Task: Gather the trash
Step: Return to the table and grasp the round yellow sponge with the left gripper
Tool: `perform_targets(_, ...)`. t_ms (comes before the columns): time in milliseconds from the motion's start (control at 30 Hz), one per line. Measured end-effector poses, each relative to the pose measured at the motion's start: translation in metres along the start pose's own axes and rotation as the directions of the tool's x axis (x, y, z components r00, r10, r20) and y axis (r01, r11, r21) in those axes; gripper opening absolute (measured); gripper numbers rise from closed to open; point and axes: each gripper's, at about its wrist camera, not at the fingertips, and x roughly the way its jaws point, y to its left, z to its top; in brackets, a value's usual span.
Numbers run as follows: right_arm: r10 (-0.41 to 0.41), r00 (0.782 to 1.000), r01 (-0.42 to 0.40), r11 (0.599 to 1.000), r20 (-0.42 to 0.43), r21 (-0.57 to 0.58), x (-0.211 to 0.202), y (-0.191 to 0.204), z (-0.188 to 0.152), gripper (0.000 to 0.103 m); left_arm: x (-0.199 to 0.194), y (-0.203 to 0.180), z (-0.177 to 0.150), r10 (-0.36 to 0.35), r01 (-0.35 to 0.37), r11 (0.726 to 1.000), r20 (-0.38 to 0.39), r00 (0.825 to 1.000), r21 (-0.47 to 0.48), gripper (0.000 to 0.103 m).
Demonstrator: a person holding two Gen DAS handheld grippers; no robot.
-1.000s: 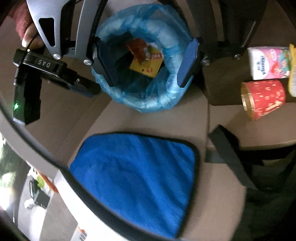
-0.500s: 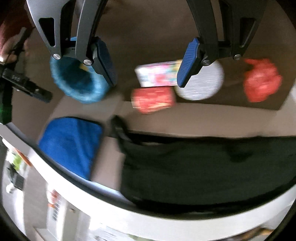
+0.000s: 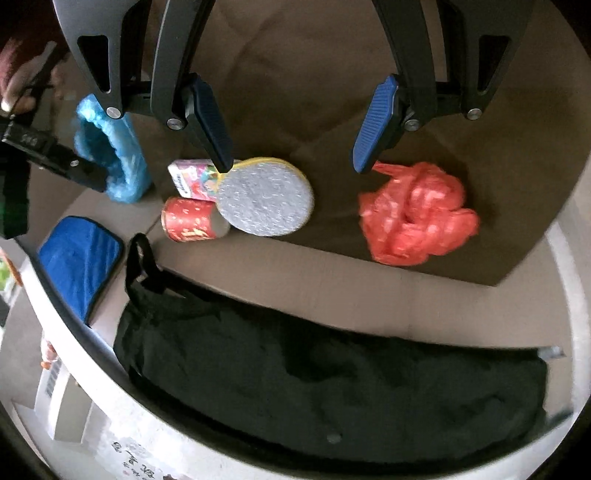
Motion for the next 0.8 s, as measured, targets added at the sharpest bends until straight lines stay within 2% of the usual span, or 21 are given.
perform_targets(167, -0.083, 0.996, 0.081, 0.996, -0.033, -0.047, 0.020, 0.007, -0.005, 0.069, 0.032, -0.015, 0.009, -0.061, 0.062, 0.997, -0.032, 0.998, 0.041, 0.068)
perform_targets(267, -0.104, 0.993, 0.102, 0.994, -0.052, -0.034, 0.022, -0.006, -0.009, 0.069, 0.055, -0.035, 0.009, -0.086, 0.096, 0.985, -0.074, 0.994, 0.146, 0.068)
perform_targets(333, -0.106, 0.992, 0.106, 0.994, -0.061, -0.011, 0.021, -0.016, -0.011, 0.069, 0.070, -0.050, 0.003, -0.051, 0.077, 0.959, -0.101, 0.994, 0.272, 0.068)
perform_targets(367, -0.105, 0.992, 0.106, 0.994, -0.065, 0.002, 0.019, -0.022, -0.012, 0.069, 0.078, -0.058, -0.002, -0.007, 0.043, 0.936, -0.104, 0.995, 0.350, 0.068)
perform_targets(433, -0.105, 0.992, 0.106, 0.994, -0.067, 0.020, 0.016, -0.031, -0.014, 0.069, 0.086, -0.064, -0.007, 0.054, -0.008, 0.900, -0.093, 0.994, 0.436, 0.068)
perform_targets(500, -0.100, 0.993, 0.103, 0.994, -0.070, 0.040, 0.013, -0.039, -0.016, 0.069, 0.092, -0.064, -0.008, 0.080, -0.026, 0.880, -0.095, 0.992, 0.474, 0.068)
perform_targets(667, -0.064, 0.995, 0.071, 0.993, -0.078, 0.093, 0.018, -0.051, -0.019, 0.069, 0.110, -0.067, -0.005, 0.114, -0.038, 0.852, -0.114, 0.987, 0.521, 0.066)
perform_targets(767, -0.040, 0.996, 0.048, 0.994, -0.082, 0.100, 0.023, -0.049, -0.020, 0.069, 0.119, -0.066, -0.001, 0.137, -0.055, 0.849, -0.118, 0.983, 0.526, 0.051)
perform_targets(800, -0.038, 0.996, 0.046, 0.994, -0.085, 0.097, 0.025, -0.048, -0.020, 0.069, 0.118, -0.064, 0.002, 0.140, -0.066, 0.851, -0.105, 0.984, 0.521, 0.040)
